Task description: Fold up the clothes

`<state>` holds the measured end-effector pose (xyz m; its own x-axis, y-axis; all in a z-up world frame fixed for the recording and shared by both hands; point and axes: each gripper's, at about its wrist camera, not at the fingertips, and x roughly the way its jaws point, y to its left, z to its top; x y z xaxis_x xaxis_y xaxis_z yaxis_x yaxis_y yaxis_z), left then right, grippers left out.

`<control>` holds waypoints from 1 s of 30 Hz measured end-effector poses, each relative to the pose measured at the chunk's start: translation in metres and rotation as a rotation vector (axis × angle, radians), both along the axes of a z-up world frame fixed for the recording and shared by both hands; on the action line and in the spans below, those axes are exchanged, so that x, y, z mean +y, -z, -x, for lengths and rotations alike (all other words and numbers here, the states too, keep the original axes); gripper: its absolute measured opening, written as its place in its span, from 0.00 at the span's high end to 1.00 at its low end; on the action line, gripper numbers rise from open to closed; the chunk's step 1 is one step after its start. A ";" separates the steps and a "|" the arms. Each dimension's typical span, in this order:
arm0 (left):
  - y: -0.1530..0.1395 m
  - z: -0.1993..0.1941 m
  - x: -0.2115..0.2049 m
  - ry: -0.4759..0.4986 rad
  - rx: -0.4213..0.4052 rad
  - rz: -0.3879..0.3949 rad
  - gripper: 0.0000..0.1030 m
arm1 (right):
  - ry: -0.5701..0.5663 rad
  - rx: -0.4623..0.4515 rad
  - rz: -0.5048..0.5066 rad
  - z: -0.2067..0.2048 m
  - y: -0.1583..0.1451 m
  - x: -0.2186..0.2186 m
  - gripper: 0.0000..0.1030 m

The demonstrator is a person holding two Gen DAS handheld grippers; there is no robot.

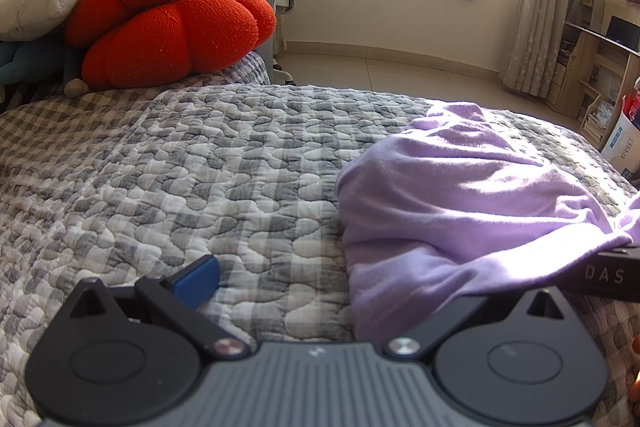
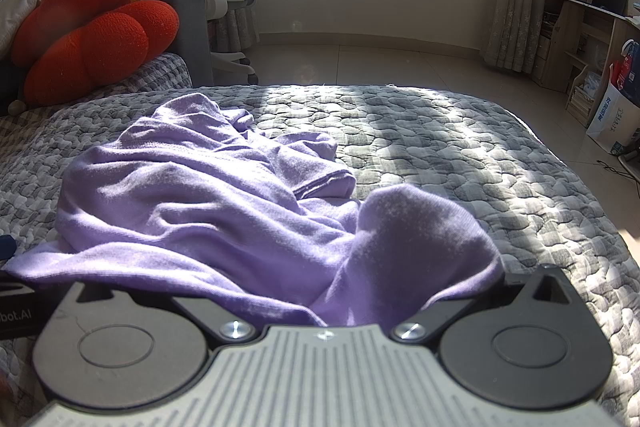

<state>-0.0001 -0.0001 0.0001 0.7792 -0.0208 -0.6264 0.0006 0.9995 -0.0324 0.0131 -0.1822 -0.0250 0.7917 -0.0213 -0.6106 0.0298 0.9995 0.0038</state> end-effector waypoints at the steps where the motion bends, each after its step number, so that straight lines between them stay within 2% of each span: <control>1: 0.000 0.000 0.000 0.000 0.000 0.000 0.00 | 0.000 0.000 -0.001 0.000 0.000 0.000 0.00; 30: 0.000 0.000 0.000 0.000 -0.001 0.001 0.00 | 0.010 0.010 -0.005 0.010 -0.001 0.003 0.00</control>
<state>0.0000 0.0000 0.0004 0.7799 -0.0215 -0.6256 0.0009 0.9994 -0.0334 0.0033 -0.1792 -0.0235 0.7851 -0.0262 -0.6188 0.0399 0.9992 0.0084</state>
